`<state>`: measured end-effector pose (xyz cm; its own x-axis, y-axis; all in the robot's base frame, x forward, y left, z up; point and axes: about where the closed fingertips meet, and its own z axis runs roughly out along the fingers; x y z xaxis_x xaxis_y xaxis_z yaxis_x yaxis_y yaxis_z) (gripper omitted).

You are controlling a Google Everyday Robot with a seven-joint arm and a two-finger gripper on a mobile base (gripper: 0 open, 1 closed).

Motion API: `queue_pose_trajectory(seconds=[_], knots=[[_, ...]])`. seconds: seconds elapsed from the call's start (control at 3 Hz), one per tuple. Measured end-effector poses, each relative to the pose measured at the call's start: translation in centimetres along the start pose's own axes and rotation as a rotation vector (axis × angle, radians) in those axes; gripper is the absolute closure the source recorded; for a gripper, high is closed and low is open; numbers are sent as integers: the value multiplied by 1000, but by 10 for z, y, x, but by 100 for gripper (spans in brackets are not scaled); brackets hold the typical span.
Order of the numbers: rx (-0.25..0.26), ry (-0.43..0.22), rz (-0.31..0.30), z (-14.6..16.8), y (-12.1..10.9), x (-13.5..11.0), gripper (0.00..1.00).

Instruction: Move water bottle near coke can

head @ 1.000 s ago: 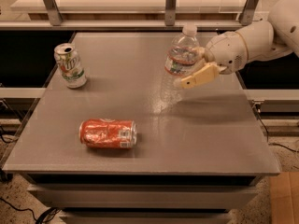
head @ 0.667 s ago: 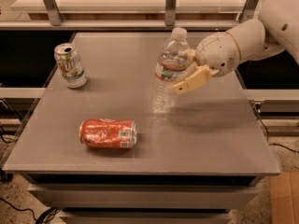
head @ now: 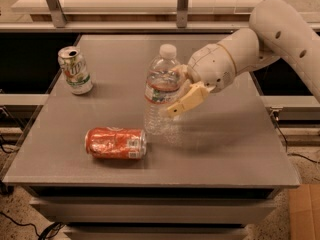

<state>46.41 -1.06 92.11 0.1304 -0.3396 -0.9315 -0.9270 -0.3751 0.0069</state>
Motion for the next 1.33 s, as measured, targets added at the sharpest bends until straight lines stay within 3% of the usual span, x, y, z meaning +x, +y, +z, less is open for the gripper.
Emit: queue_pose_trajectory(seconds=[0.67, 1.0, 1.33], knots=[[-97, -25, -14, 39, 6, 0, 100], [-115, -38, -17, 49, 6, 2, 100], [-127, -47, -14, 56, 6, 3, 92]])
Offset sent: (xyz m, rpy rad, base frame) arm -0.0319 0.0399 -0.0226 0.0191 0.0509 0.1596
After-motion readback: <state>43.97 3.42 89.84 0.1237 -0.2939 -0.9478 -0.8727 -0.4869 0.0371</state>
